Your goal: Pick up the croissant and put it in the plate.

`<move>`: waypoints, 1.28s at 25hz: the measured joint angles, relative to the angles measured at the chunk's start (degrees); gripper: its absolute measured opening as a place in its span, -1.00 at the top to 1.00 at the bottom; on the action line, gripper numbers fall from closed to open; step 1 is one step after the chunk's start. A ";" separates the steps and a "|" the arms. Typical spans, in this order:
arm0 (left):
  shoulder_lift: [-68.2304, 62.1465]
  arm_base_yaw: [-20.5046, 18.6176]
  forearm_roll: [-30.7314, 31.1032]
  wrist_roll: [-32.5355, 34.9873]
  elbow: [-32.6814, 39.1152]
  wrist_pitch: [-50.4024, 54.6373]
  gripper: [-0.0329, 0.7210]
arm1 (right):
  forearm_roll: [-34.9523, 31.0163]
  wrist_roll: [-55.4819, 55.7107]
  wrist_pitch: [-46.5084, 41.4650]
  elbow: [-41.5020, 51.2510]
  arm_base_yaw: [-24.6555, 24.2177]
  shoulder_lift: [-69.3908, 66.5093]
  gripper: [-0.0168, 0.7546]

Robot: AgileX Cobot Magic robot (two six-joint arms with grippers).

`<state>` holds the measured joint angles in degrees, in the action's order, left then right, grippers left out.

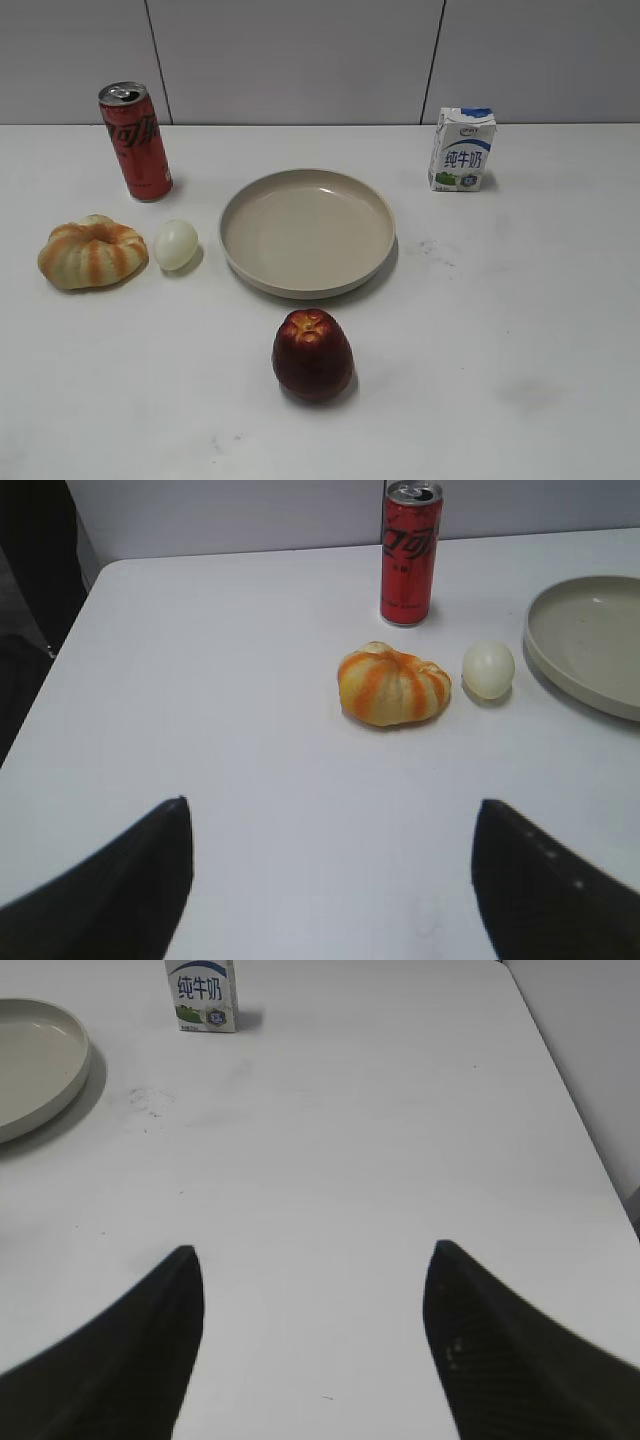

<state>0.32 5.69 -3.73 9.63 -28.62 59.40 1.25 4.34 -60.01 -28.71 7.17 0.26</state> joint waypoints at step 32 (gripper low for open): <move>-70.47 0.06 -8.86 0.00 -17.11 -23.09 -0.66 | 0.00 0.00 0.00 0.00 0.00 0.00 -0.39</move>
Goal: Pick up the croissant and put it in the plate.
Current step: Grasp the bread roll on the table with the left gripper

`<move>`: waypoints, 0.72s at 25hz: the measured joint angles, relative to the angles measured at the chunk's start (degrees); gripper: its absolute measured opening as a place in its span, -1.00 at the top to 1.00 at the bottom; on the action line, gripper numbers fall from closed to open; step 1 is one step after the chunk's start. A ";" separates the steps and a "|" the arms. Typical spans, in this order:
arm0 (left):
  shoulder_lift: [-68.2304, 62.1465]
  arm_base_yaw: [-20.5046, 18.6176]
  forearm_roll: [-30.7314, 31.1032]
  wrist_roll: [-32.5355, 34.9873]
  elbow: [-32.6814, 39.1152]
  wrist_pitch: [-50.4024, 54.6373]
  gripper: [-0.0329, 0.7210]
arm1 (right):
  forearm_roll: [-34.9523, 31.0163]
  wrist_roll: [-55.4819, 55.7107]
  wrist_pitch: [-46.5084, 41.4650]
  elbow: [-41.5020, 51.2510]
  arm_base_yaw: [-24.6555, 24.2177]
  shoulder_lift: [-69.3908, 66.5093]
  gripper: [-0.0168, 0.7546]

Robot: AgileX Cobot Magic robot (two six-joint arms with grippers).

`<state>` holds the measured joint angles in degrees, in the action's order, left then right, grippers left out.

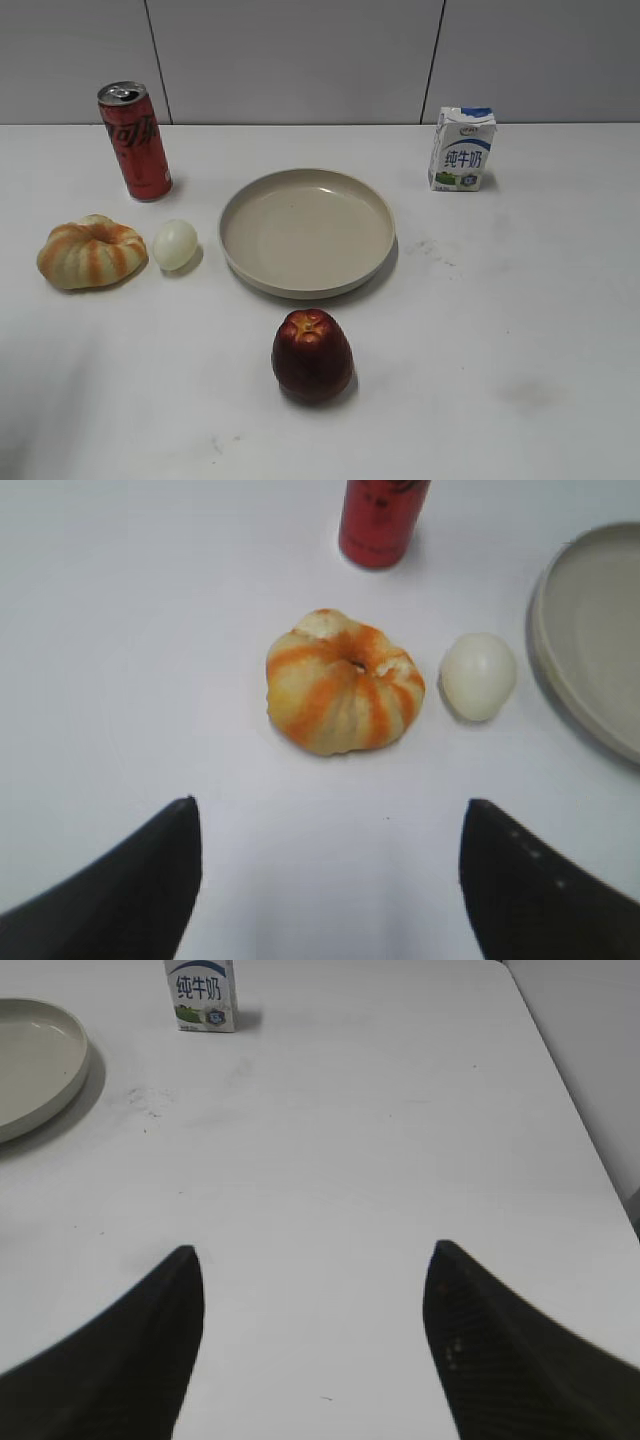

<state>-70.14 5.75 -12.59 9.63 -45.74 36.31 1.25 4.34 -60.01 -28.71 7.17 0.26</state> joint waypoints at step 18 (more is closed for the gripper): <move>-41.19 0.00 -3.71 -0.04 -20.30 -2.41 -0.32 | 0.00 0.00 0.00 0.00 0.00 0.00 -0.39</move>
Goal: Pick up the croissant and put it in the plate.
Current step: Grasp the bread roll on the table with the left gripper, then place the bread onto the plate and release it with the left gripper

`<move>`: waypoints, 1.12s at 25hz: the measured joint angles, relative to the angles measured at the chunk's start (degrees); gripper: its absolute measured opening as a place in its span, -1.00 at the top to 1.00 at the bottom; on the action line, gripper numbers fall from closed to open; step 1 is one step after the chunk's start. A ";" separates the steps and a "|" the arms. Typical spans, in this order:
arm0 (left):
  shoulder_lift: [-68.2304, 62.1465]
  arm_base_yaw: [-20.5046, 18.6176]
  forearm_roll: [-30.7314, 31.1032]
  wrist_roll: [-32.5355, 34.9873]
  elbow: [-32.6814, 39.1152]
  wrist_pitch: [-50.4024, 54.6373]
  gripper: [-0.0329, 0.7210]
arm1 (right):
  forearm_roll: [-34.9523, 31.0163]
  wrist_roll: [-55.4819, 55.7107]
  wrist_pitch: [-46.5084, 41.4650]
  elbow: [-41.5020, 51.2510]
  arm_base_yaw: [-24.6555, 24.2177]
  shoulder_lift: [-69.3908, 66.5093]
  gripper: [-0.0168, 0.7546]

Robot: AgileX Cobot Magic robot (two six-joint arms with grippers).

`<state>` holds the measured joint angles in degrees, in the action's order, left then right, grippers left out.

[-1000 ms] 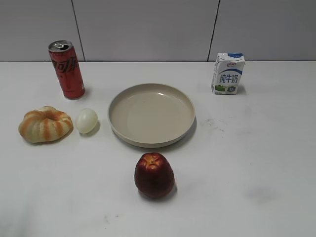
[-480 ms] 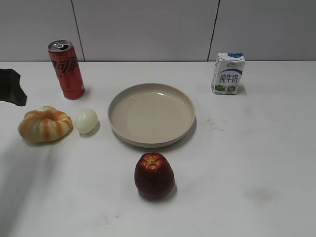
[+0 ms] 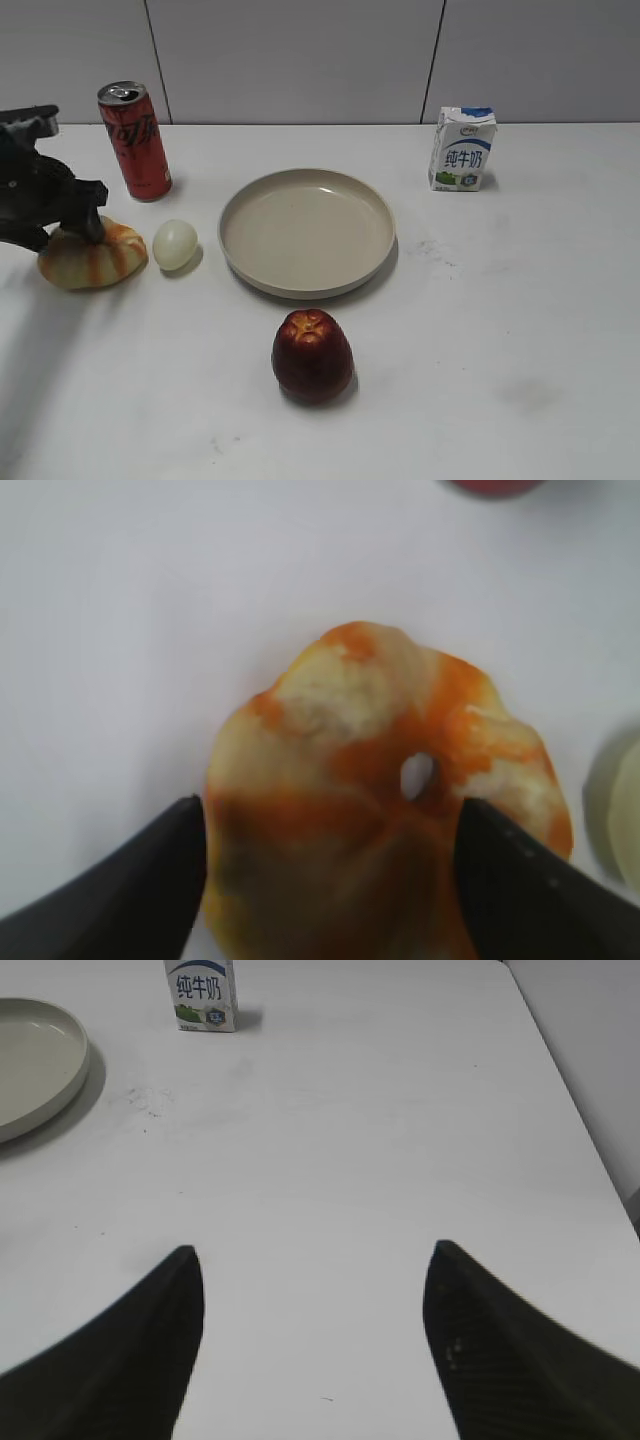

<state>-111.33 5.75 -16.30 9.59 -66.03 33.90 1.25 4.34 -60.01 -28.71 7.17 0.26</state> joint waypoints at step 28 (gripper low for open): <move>7.32 18.82 -7.70 -0.11 -16.24 9.91 0.70 | 0.00 0.00 0.00 0.00 0.00 0.00 -0.39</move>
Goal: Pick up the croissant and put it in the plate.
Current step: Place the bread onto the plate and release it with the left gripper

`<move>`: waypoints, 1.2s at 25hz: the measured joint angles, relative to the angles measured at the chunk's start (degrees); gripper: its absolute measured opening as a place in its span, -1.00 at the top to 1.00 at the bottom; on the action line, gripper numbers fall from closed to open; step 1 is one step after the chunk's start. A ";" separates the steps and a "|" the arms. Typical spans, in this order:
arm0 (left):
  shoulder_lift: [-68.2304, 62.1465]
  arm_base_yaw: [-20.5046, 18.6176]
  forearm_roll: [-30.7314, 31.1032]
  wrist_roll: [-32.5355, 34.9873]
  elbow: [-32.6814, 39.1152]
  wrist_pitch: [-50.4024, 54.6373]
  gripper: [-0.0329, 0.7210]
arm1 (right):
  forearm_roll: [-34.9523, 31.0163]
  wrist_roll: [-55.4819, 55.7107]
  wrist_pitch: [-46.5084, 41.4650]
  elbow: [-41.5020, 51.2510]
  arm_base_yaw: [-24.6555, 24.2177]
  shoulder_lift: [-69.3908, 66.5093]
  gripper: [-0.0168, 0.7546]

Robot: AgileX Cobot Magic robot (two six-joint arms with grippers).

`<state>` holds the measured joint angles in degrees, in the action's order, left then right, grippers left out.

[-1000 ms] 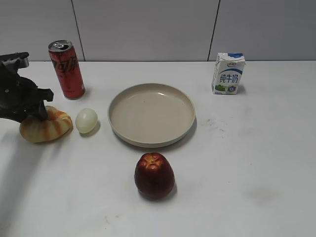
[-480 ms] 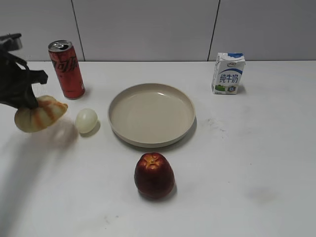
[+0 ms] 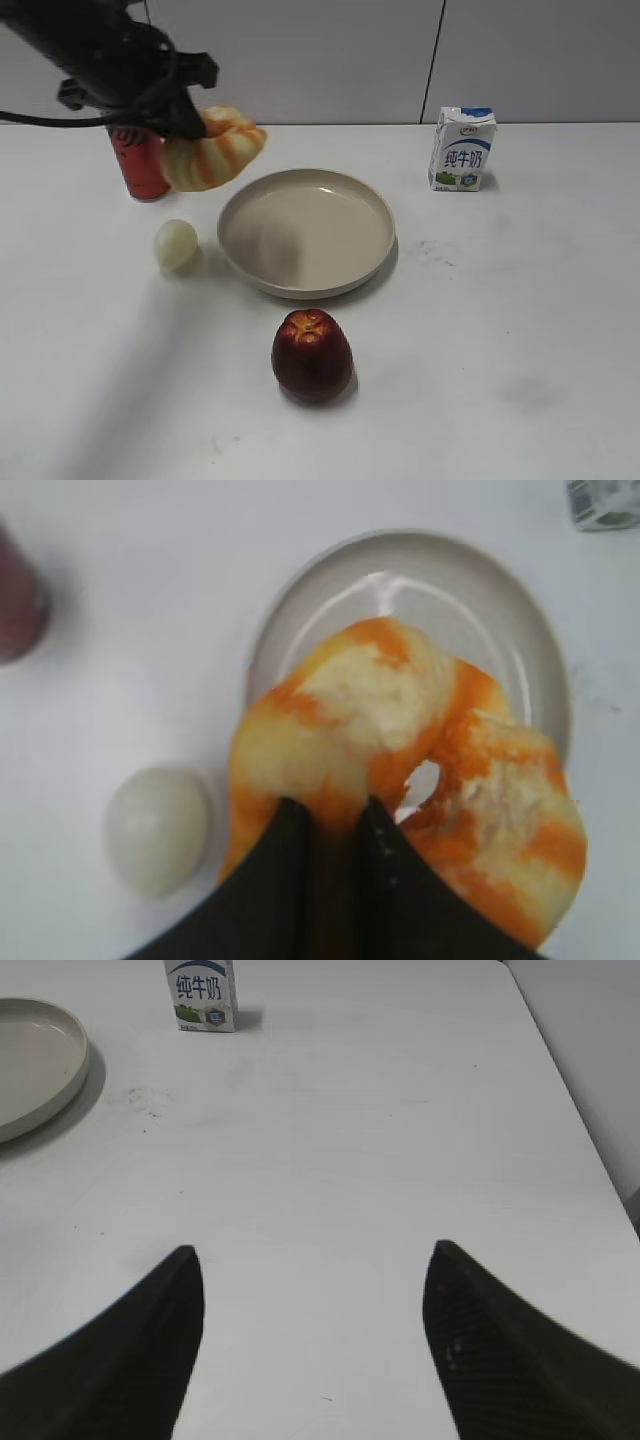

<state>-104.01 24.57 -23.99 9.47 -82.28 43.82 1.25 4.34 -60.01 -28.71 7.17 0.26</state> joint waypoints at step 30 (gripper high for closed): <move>6.41 3.17 10.01 -0.48 -5.60 5.42 -0.73 | 0.00 0.00 0.00 0.00 0.00 0.00 -0.39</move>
<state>-97.60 27.74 -13.98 8.99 -87.88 49.24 1.25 4.34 -60.01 -28.71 7.17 0.26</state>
